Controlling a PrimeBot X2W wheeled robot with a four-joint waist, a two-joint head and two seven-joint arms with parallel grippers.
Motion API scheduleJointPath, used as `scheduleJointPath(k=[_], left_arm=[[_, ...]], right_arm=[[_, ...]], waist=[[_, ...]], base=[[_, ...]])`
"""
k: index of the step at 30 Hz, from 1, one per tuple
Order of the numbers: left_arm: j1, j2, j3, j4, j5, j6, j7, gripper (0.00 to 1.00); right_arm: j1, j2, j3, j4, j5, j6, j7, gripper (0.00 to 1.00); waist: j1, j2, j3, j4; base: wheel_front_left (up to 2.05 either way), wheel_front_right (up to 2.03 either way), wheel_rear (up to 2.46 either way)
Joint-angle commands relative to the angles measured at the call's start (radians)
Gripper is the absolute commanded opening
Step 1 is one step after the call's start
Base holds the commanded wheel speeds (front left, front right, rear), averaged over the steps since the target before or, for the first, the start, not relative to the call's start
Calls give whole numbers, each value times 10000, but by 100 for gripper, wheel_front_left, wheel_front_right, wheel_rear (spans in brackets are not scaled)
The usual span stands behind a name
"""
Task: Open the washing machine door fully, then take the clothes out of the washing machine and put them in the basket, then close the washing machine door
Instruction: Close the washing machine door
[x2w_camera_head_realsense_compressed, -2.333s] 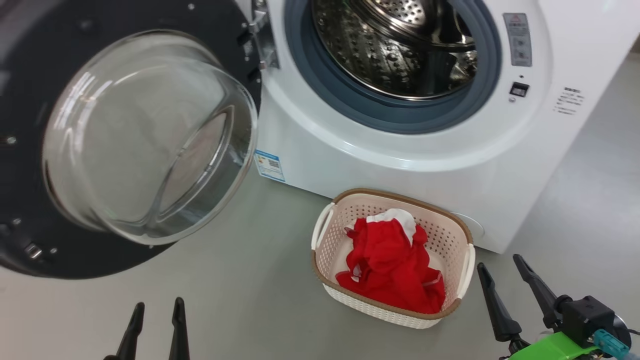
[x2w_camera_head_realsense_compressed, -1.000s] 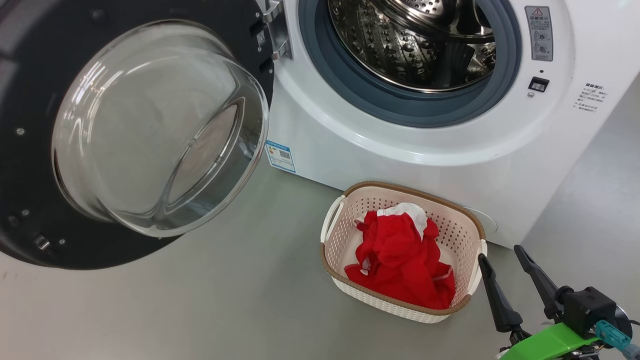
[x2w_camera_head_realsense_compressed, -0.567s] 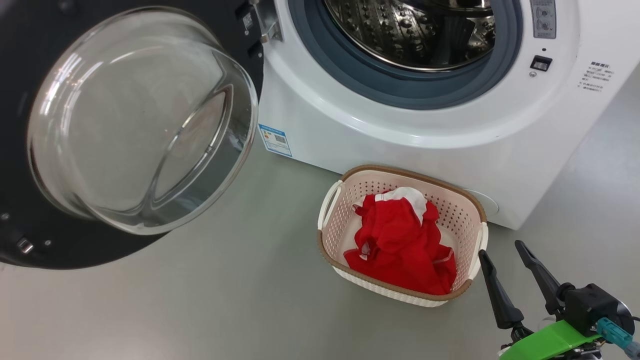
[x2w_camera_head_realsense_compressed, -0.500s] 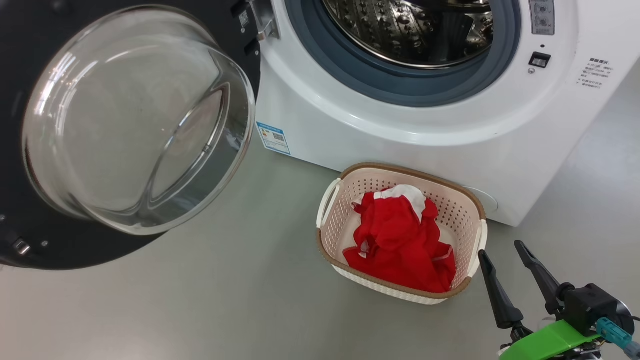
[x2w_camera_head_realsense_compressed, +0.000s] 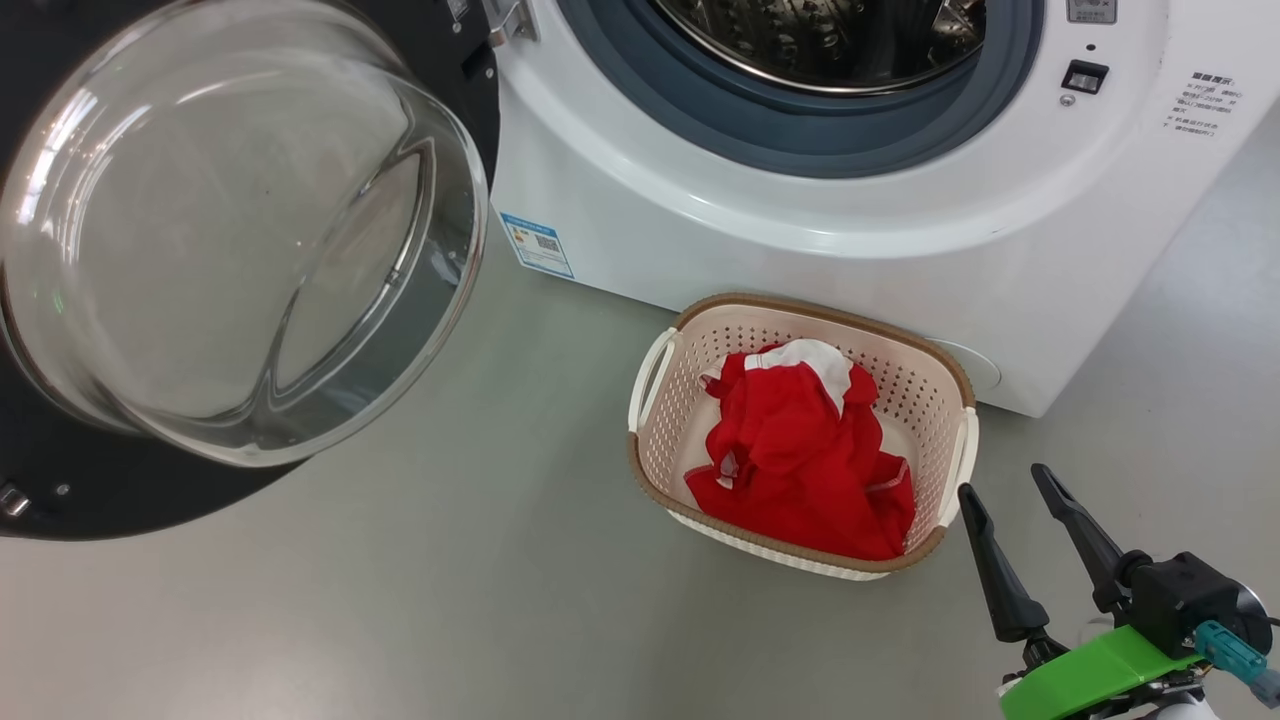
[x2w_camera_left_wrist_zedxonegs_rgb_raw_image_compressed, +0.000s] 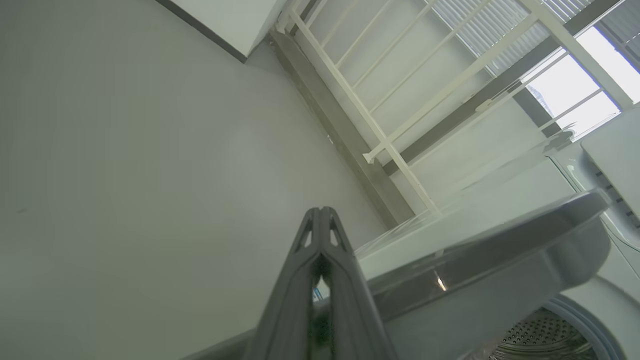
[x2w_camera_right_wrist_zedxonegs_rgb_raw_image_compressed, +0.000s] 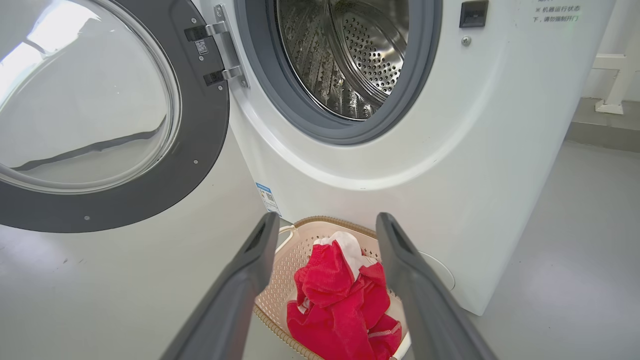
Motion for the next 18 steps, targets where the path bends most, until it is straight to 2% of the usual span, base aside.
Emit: scheduleJointPath(k=[1,9,18], left_arm=[[36,652,108,-343,-120,-59,225,0],[518,658,-363,-941,-832,-59,1801,0],[1162,720,-795,-1982,-1456,-59,3100,0]], right_arm=[[-363,-145,241,-231,-130,63,-65,100],[-386,-157,305,-207,-110,63,-65,100],[-378,-123,297,-187,-81,63,-65,100]], waist=[[-1,0,5,0],[-1,0,-32,-3],[-1,0,-160,-17]], base=[[0,0,0],[0,0,0],[0,0,0]])
